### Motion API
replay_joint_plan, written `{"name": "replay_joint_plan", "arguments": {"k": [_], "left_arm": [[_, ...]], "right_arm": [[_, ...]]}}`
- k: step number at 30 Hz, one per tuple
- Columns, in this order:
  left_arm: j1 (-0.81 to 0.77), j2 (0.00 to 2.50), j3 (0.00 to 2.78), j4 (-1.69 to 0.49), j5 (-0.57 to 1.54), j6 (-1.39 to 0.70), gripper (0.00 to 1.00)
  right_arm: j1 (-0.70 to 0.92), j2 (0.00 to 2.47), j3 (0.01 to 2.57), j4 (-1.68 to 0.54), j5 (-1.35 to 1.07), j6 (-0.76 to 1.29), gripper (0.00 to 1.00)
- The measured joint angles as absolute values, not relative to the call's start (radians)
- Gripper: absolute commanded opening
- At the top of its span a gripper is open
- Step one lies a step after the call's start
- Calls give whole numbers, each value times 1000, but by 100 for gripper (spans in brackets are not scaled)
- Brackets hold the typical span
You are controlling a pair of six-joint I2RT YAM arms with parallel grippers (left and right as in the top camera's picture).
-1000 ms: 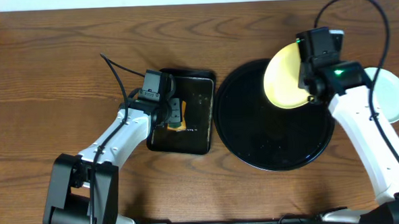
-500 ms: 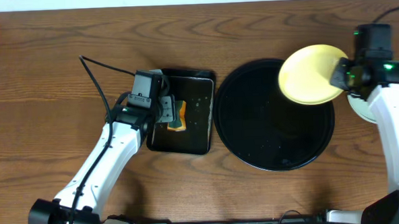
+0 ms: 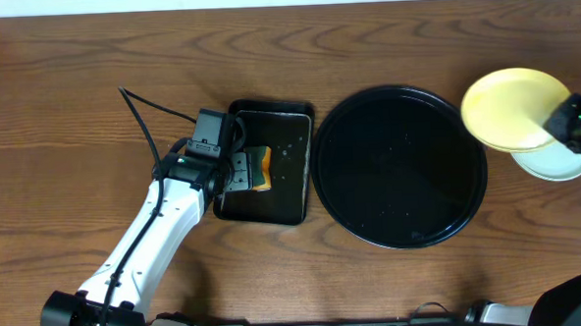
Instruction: Clean dirty plates on tray and stack at the side
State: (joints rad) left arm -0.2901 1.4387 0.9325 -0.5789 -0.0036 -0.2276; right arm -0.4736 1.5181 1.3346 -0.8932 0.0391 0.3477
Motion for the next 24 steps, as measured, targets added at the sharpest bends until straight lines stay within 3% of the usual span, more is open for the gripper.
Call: {"name": "replay_joint_plan", "arguments": {"k": [8, 15, 18, 21, 24], "left_arm": [[-290, 1439, 933, -580, -4, -228, 65], [-290, 1439, 933, -579, -4, -228, 66], [-290, 1439, 933, -580, -4, -228, 66], [-290, 1439, 933, -579, -4, -228, 66], [-290, 1439, 933, -580, -4, -228, 66]], "right_arm": [[-606, 1632, 1335, -831, 33, 348, 1], [-631, 1735, 1334, -757, 31, 348, 1], [-634, 1743, 1334, -734, 29, 349, 8], [-634, 1744, 1334, -709, 27, 344, 25], [-634, 1744, 1334, -701, 25, 348, 27]]}}
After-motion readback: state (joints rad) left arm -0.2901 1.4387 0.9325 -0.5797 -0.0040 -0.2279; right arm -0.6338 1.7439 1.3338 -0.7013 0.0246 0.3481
